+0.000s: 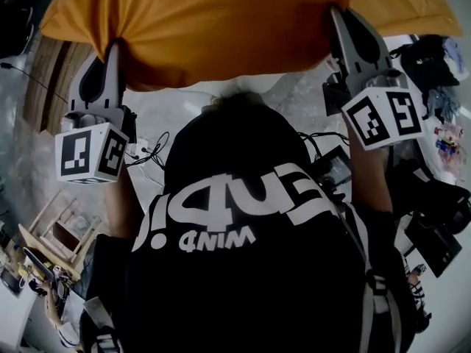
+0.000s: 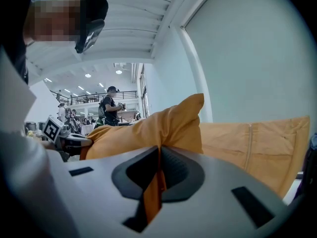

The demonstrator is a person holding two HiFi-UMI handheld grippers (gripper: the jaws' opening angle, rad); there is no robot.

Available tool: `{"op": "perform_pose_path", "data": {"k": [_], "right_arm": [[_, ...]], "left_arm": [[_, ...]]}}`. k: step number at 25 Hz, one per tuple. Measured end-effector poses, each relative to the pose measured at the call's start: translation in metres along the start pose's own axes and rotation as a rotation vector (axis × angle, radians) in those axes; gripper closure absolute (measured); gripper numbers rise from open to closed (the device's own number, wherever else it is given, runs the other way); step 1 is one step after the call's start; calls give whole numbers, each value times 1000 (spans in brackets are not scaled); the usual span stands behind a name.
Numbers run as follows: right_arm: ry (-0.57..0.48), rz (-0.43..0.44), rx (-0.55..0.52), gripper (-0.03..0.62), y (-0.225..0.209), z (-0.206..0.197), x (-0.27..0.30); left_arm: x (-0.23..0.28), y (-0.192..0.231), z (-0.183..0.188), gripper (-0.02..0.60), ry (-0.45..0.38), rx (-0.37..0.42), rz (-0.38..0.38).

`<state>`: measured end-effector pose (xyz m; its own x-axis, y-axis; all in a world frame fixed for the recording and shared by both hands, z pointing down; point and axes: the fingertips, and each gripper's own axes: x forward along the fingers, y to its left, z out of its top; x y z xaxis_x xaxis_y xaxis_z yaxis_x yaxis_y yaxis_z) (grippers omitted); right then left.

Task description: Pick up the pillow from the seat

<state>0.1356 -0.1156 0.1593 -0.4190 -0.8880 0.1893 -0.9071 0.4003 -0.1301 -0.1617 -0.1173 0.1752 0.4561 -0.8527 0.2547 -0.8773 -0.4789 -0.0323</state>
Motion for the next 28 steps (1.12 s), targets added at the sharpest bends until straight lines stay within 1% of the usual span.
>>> {"op": "perform_pose_path", "data": {"k": [2, 11, 28], "right_arm": [[3, 0, 4, 562, -1, -1, 1], [17, -5, 9, 562, -4, -6, 4], [44, 15, 19, 562, -2, -16, 7]], "left_arm": [[2, 1, 0, 566, 3, 8, 0], [10, 4, 1, 566, 2, -12, 6], [5, 5, -7, 566, 16, -38, 15]]}}
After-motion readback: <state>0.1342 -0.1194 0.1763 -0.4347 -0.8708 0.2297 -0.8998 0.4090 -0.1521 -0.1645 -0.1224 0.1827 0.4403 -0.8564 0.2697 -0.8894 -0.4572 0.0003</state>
